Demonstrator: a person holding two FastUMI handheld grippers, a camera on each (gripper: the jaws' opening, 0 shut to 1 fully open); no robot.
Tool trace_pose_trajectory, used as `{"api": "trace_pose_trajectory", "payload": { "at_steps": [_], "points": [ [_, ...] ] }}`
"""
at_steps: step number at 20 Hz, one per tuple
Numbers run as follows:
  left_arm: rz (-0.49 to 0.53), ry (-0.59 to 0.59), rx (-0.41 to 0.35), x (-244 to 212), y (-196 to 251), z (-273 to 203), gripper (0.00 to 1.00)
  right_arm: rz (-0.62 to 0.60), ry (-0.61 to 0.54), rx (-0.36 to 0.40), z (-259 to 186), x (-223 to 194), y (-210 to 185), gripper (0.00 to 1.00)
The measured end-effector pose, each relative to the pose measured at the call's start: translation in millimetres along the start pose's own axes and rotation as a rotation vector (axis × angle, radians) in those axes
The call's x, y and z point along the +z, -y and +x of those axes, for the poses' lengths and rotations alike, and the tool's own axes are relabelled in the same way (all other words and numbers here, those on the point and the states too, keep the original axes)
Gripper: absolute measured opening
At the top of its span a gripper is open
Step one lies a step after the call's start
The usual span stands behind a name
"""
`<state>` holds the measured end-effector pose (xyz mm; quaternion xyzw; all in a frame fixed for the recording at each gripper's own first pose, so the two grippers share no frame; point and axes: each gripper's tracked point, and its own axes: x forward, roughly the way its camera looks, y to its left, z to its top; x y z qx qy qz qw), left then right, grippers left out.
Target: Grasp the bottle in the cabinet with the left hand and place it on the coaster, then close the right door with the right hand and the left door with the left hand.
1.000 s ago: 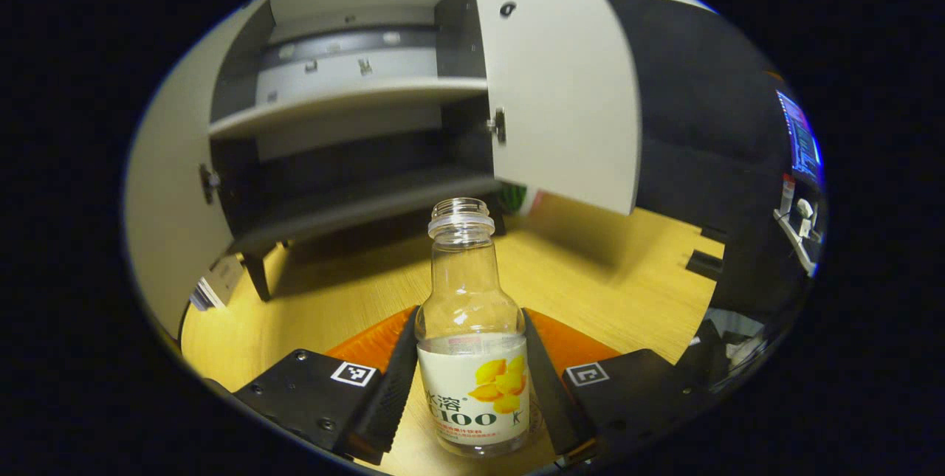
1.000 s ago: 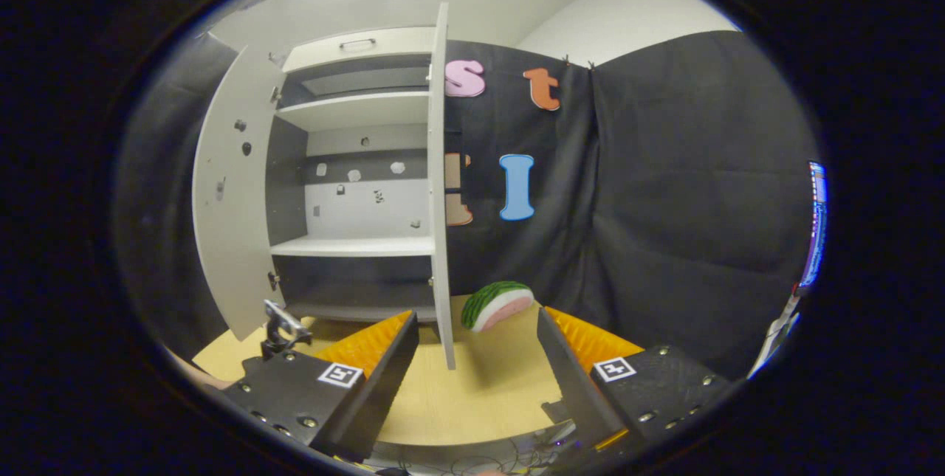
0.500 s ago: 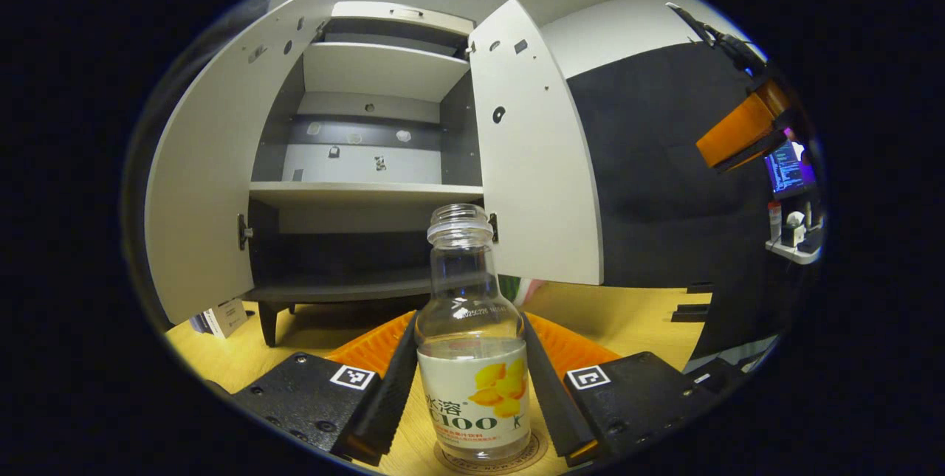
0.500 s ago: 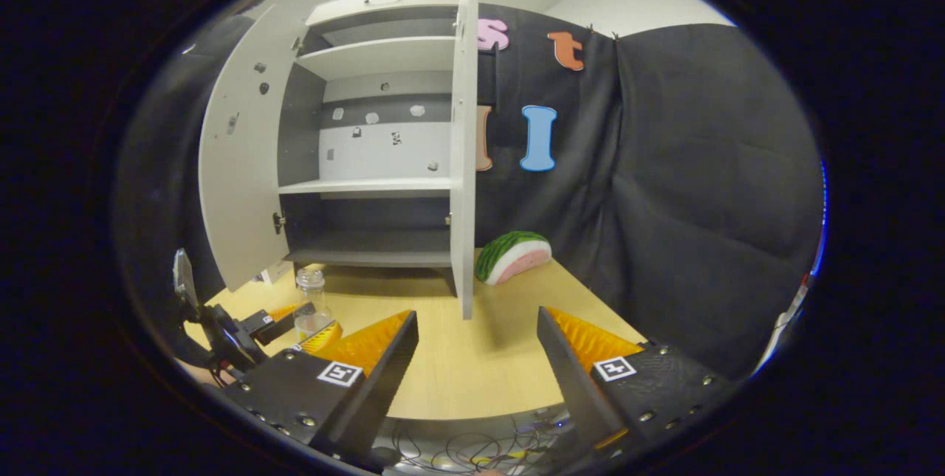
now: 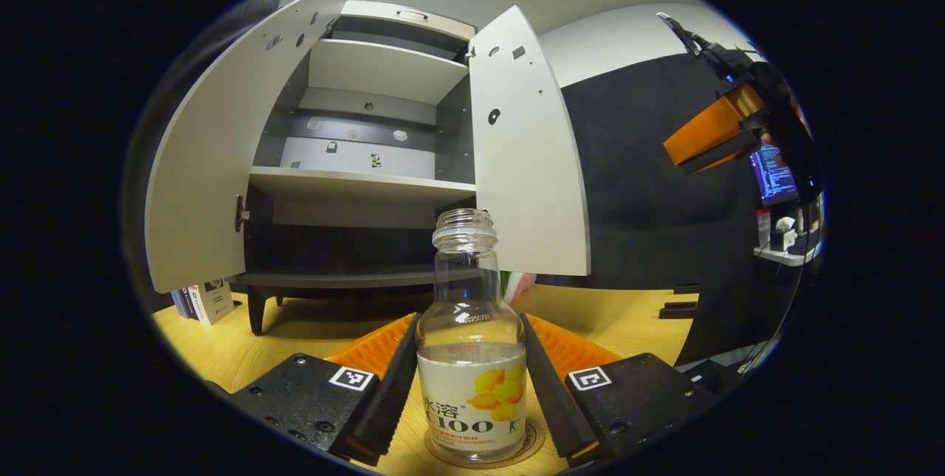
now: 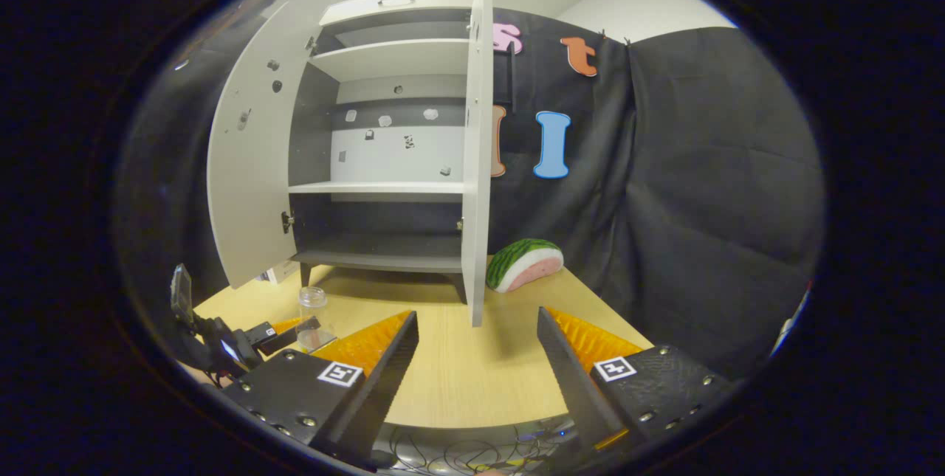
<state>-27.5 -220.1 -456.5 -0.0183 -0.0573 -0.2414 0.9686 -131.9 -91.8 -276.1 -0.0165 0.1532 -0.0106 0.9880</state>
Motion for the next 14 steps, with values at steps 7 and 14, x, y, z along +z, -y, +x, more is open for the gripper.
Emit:
{"api": "trace_pose_trajectory", "payload": {
  "at_steps": [7, 14],
  "points": [
    [-0.01, -0.068, -0.041, -13, 8, -8, 0.81, 0.019, -0.011, -0.015, -4, -5, 5, 0.98],
    [0.033, -0.251, -0.035, -43, -6, -39, 0.82, 0.033, 0.028, -0.035, -6, 18, 11, 0.98]
  ]
}}
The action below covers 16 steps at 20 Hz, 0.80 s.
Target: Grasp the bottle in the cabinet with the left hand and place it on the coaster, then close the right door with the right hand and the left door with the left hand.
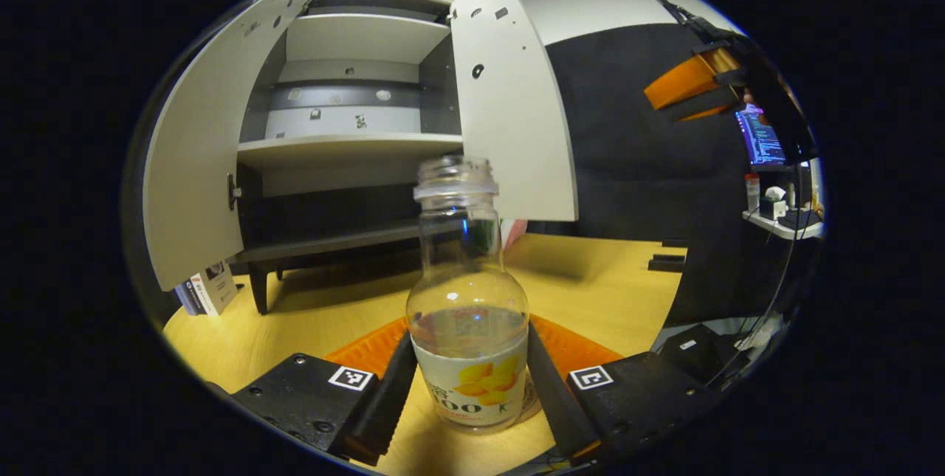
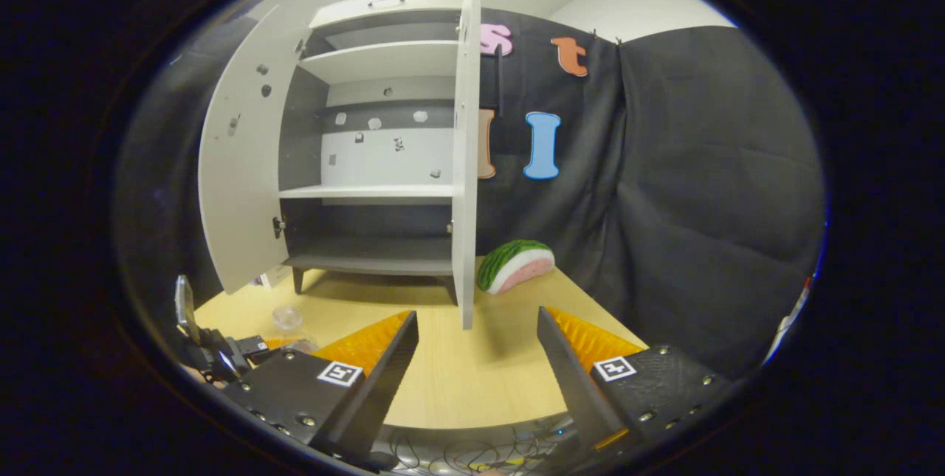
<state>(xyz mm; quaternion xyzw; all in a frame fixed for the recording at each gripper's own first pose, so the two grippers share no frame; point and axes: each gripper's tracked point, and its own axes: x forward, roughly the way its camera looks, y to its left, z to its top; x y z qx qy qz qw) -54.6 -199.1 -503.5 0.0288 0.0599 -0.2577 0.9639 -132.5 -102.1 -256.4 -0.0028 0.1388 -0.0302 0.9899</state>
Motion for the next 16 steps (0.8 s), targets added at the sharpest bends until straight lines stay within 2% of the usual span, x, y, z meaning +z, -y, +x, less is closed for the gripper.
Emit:
{"api": "trace_pose_trajectory", "payload": {
  "at_steps": [3, 6, 11, 13, 16],
  "points": [
    [-0.015, -0.018, -0.024, 1, 1, -5, 0.82, 0.021, 0.013, -0.014, 1, 10, 4, 0.99],
    [-0.015, -0.09, -0.049, -16, 6, 0, 0.82, 0.051, 0.023, -0.036, 4, 17, 10, 0.98],
    [-0.019, -0.108, -0.014, -15, 0, -5, 0.82, 0.07, 0.059, -0.047, 4, 36, 14, 0.98],
    [-0.009, -0.098, -0.023, -4, 3, -7, 0.86, 0.057, 0.064, -0.059, 6, 39, 19, 0.98],
    [0.005, -0.067, -0.025, 19, 2, -10, 0.99, 0.069, 0.066, -0.068, 5, 44, 22, 0.98]
  ]
}}
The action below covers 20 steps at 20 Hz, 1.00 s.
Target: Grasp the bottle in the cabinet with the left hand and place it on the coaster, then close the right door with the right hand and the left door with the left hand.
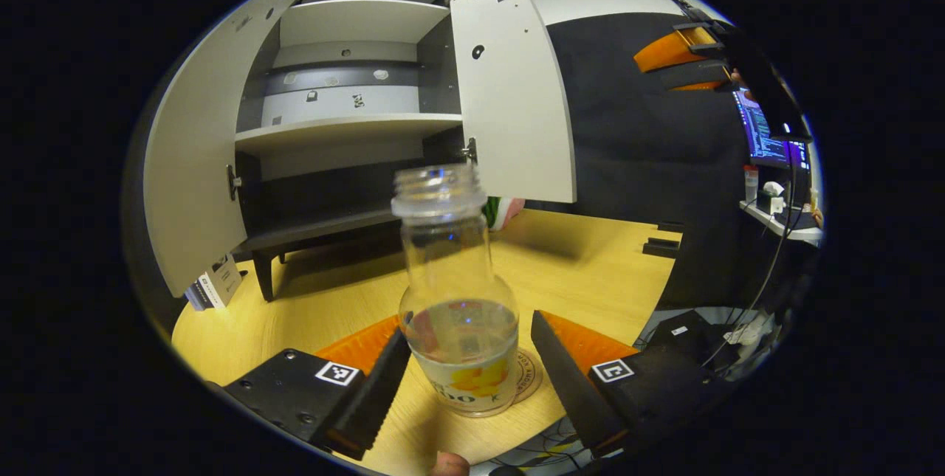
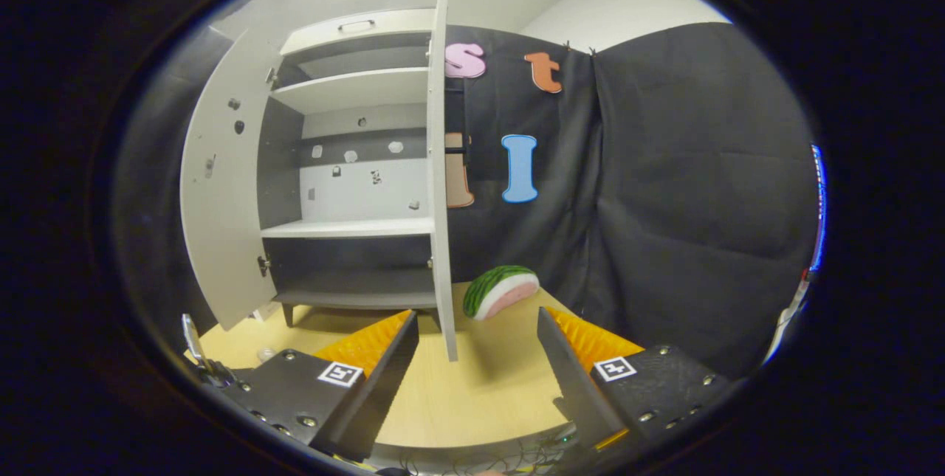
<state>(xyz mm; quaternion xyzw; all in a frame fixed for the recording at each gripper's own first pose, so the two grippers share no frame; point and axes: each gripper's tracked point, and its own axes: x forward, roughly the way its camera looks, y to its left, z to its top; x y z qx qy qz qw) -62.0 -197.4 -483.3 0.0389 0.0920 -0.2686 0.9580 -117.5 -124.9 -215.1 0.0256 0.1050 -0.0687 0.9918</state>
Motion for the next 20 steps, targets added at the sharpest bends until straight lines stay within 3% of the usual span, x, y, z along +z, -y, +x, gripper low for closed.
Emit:
{"api": "trace_pose_trajectory", "payload": {
  "at_steps": [6, 8, 13, 17, 20],
  "points": [
    [-0.077, 0.032, -0.006, 85, -6, -20, 0.99, -0.002, 0.038, 0.009, 2, 31, 0, 0.98],
    [-0.065, 0.048, -0.002, 124, -13, -26, 0.98, 0.012, 0.08, 0.016, 7, 53, 4, 0.94],
    [-0.017, 0.106, 0.005, 228, -35, -42, 0.98, 0.124, 0.179, -0.028, 29, 110, 34, 1.0],
    [0.004, 0.208, 0.023, 314, -58, -55, 0.97, 0.046, 0.193, -0.045, 55, 142, 53, 0.98],
    [-0.106, 0.207, 0.011, 354, -74, -63, 0.98, -0.107, 0.185, -0.067, 77, 166, 67, 0.98]
  ]
}}
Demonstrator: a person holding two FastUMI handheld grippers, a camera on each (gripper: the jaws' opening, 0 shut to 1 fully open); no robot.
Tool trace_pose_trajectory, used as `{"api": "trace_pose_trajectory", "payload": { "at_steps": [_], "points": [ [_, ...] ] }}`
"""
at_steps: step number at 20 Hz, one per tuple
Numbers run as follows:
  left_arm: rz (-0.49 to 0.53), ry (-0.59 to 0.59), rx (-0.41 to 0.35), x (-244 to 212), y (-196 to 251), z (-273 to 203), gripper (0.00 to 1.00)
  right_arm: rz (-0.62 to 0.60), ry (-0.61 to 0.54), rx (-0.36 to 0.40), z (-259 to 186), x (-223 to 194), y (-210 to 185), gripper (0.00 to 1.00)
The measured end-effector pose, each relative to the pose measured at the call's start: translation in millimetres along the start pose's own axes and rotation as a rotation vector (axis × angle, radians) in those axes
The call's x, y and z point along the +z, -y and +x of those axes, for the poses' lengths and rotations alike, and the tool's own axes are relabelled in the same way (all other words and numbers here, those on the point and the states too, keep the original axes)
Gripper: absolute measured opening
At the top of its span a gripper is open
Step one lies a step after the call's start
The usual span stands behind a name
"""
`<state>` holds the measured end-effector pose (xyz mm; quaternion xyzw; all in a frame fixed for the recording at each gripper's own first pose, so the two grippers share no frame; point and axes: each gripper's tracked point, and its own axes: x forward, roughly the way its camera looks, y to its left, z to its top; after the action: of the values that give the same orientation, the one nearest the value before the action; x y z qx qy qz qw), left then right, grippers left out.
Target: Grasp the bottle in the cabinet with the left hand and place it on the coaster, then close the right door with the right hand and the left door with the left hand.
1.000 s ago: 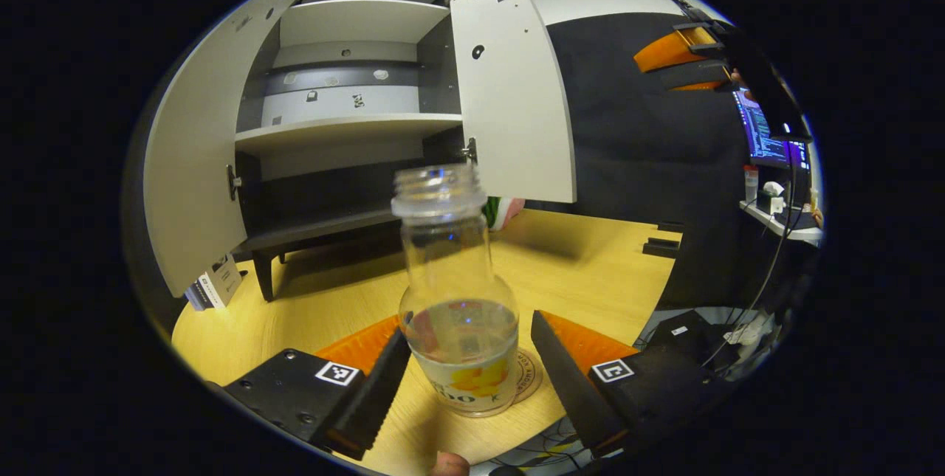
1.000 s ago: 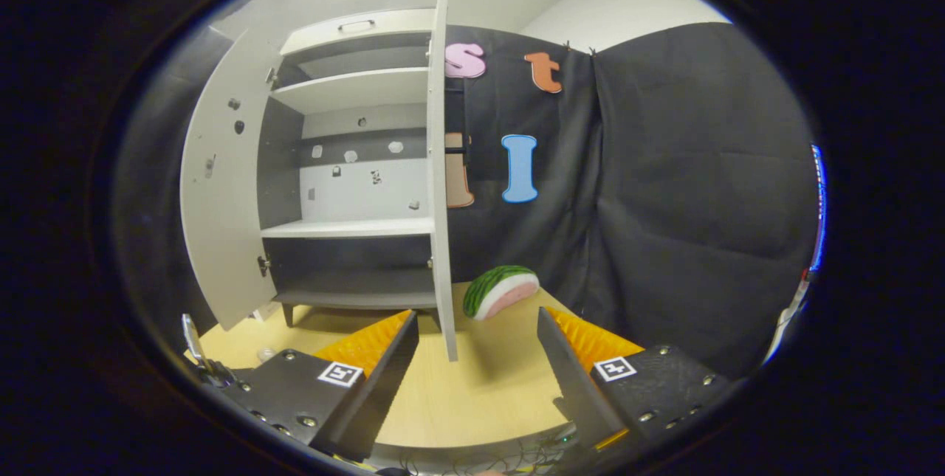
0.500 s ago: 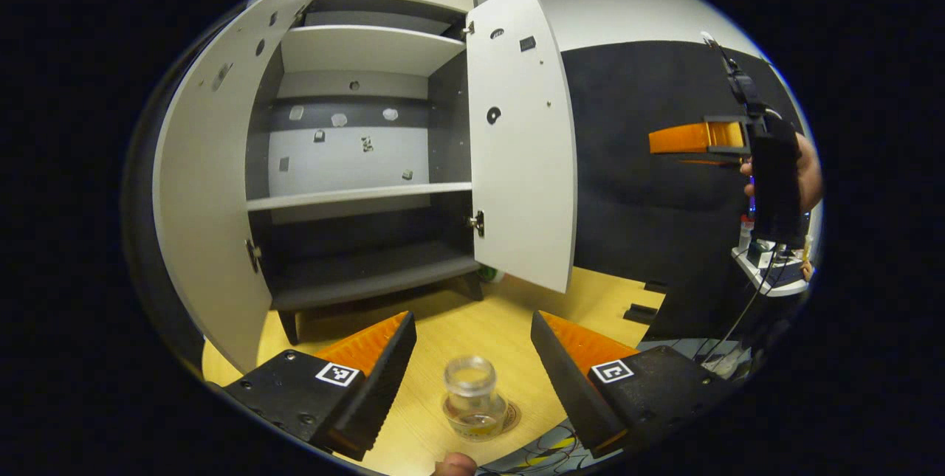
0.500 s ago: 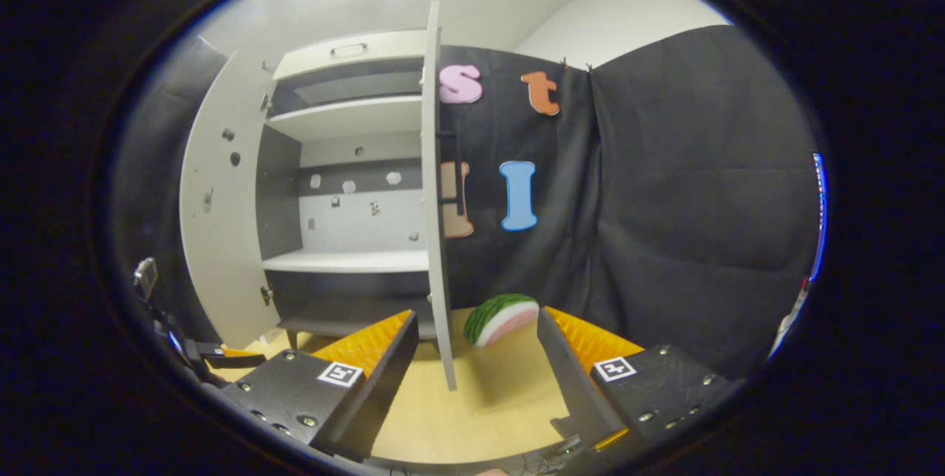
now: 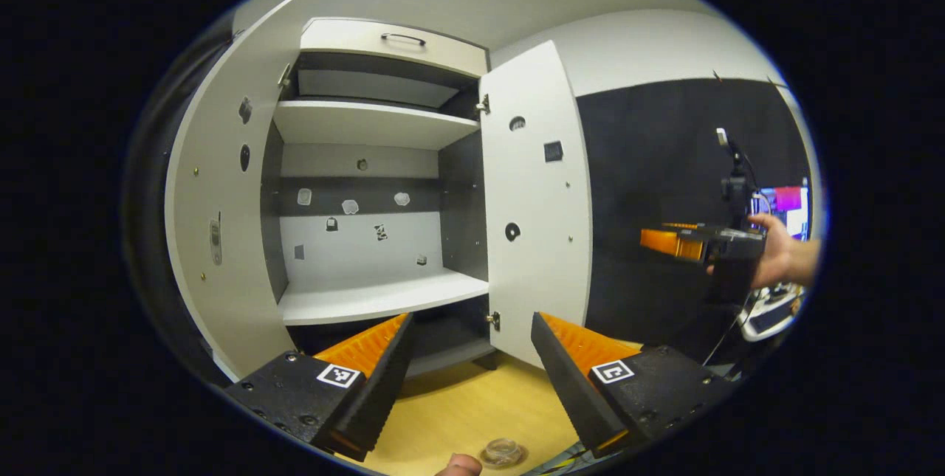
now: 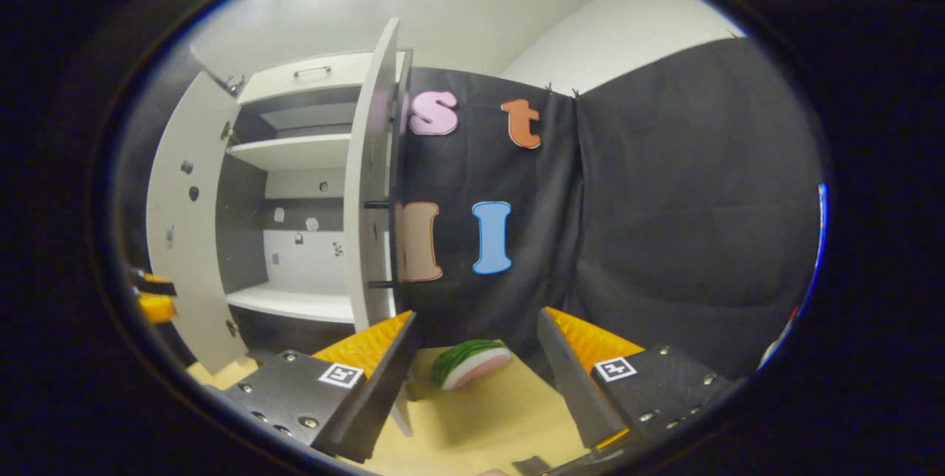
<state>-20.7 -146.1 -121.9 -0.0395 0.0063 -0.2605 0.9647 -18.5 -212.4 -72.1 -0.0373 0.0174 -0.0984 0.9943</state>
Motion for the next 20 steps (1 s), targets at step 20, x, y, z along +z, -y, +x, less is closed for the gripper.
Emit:
{"api": "trace_pose_trajectory", "payload": {
  "at_steps": [20],
  "points": [
    [-0.007, 0.115, 0.094, 89, -59, -65, 0.96, 0.118, -0.065, 0.101, 105, 61, -65, 0.89]
  ]
}}
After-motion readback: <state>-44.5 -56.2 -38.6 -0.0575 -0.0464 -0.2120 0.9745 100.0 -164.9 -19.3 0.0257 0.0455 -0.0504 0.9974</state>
